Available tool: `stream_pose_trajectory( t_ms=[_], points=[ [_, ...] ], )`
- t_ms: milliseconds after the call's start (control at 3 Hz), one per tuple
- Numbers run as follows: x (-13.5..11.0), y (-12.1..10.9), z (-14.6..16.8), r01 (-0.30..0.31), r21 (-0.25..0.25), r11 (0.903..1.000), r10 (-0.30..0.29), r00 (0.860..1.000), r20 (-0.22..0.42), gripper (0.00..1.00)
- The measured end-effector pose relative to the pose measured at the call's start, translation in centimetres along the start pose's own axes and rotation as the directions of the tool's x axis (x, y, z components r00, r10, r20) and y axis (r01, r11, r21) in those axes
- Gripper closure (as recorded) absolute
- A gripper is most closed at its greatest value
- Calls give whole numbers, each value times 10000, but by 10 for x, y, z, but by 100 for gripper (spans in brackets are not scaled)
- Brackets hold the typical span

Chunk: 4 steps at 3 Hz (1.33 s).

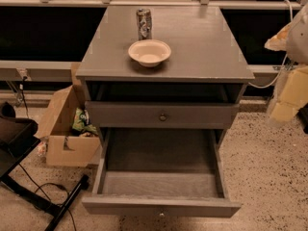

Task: Close middle drawer

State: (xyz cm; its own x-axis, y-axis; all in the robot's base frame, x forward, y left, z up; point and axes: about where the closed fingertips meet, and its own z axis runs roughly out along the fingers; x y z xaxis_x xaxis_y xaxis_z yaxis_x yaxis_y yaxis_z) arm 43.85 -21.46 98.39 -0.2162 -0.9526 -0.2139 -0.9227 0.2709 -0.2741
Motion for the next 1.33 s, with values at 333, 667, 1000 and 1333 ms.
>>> stream_pose_trajectory(
  t_ms=[333, 667, 1000, 1333],
  points=[
    [0, 0, 0, 0, 0, 10000, 0, 10000, 0, 0],
    [14, 22, 18, -543, -298, 9981, 547, 9984, 140, 0],
    [41, 70, 47, -1669, -672, 9837, 1691, 9852, 294, 18],
    [72, 124, 77, -2916, -987, 9514, 2962, 9545, 351, 41]
  ],
)
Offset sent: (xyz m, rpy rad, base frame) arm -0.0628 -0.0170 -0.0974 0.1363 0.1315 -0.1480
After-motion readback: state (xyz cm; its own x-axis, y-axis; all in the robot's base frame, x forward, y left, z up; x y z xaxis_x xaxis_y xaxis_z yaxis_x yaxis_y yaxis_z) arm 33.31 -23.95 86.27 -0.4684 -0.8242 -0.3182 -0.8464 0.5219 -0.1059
